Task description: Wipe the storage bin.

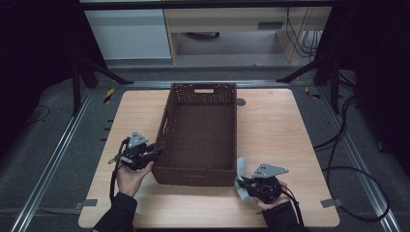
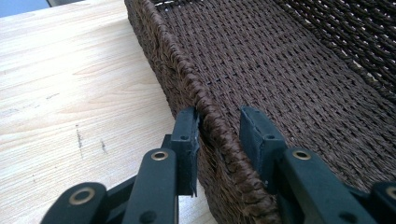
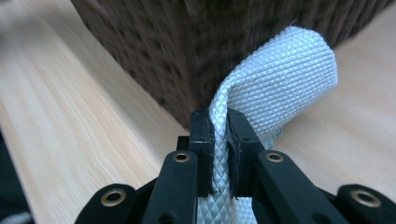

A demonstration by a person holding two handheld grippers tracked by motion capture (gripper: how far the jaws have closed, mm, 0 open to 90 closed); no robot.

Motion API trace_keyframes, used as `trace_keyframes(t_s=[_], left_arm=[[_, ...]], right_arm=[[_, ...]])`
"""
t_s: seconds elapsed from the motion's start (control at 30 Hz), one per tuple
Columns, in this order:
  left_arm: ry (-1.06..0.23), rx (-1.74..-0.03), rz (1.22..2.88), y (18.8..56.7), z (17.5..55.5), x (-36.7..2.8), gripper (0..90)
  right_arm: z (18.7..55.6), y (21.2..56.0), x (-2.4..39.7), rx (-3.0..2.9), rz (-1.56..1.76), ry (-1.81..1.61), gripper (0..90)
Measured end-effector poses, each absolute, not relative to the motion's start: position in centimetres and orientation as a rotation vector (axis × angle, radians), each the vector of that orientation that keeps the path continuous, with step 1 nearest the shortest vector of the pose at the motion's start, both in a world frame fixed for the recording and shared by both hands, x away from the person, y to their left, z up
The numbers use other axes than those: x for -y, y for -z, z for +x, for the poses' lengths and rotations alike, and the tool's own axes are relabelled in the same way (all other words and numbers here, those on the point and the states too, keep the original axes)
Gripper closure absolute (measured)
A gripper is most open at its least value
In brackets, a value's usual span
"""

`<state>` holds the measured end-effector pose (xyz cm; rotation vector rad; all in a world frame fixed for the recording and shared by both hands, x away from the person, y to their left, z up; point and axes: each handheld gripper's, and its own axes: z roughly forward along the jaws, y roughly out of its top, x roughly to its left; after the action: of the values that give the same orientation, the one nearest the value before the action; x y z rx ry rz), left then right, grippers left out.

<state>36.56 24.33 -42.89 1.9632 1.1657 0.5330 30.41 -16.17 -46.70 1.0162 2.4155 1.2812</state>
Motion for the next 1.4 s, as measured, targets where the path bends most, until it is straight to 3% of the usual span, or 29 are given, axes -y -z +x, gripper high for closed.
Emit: trace_keyframes(t_s=[0.27,0.7,1.07,1.4], left_arm=[[-0.535,-1.167,1.963,42.9,36.5,-24.3,67.3],[-0.535,-1.166,1.964,42.9,36.5,-24.3,67.3],[-0.532,-1.167,1.961,42.9,36.5,-24.3,67.4],[-0.525,-1.167,1.956,42.9,36.5,-24.4,67.5]], right_arm=[[28.5,43.5,16.3,-2.296,0.916,-1.397,82.7],[29.6,48.2,15.4,-2.485,1.041,-1.217,82.6],[27.8,43.0,16.6,-2.229,0.933,-1.471,82.6],[29.3,47.3,15.9,-2.425,1.042,-1.263,82.7]])
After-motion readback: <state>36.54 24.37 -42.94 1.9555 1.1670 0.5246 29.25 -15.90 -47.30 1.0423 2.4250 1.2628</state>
